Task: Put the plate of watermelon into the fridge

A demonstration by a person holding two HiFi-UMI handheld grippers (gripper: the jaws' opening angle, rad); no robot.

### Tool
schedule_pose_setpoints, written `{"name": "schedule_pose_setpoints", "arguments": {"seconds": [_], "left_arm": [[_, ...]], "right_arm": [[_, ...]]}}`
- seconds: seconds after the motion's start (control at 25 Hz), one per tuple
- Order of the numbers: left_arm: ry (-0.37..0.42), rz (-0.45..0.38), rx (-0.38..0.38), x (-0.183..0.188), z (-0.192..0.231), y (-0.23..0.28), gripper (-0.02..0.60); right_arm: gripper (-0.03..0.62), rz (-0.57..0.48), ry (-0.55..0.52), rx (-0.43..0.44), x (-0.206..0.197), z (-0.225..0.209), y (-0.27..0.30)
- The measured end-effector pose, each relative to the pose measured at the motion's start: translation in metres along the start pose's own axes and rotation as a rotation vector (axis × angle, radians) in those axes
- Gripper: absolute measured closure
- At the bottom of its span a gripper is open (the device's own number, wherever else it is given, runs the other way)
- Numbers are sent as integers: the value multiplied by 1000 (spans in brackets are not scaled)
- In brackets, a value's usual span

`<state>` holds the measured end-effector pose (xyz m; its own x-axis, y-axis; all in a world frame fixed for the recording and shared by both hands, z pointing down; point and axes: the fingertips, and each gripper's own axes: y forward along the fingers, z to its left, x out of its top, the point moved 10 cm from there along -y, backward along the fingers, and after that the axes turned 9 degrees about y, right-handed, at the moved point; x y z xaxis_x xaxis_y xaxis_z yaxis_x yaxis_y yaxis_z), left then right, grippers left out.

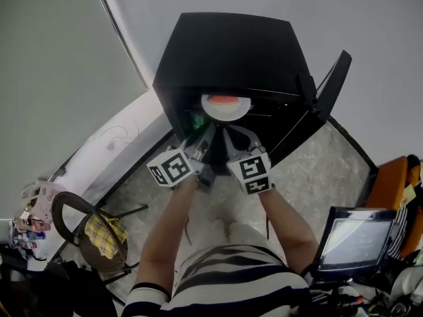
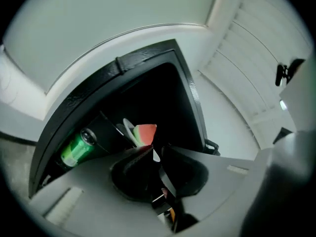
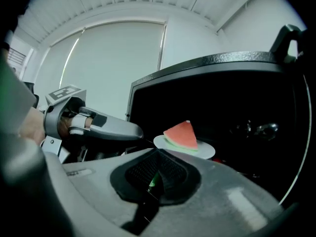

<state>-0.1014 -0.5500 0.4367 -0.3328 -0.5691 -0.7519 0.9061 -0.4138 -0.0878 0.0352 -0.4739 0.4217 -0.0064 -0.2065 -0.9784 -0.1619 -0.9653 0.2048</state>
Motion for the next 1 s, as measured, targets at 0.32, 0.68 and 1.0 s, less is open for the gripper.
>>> {"name": "schedule_pose_setpoints", "arguments": {"seconds": [0.32,0.68,1.0], "left_arm": [[451,-24,51,-16,-51,-6,580],[683,-14,64,-19,-45,4,565],[723,-52,11,-20,-23,17,580]], "right_arm": [[594,-28,36,26,2,2,-34],[594,-97,63,-55,-5,-9,-35],[594,-211,101,-124,-22,-14,-18]]}}
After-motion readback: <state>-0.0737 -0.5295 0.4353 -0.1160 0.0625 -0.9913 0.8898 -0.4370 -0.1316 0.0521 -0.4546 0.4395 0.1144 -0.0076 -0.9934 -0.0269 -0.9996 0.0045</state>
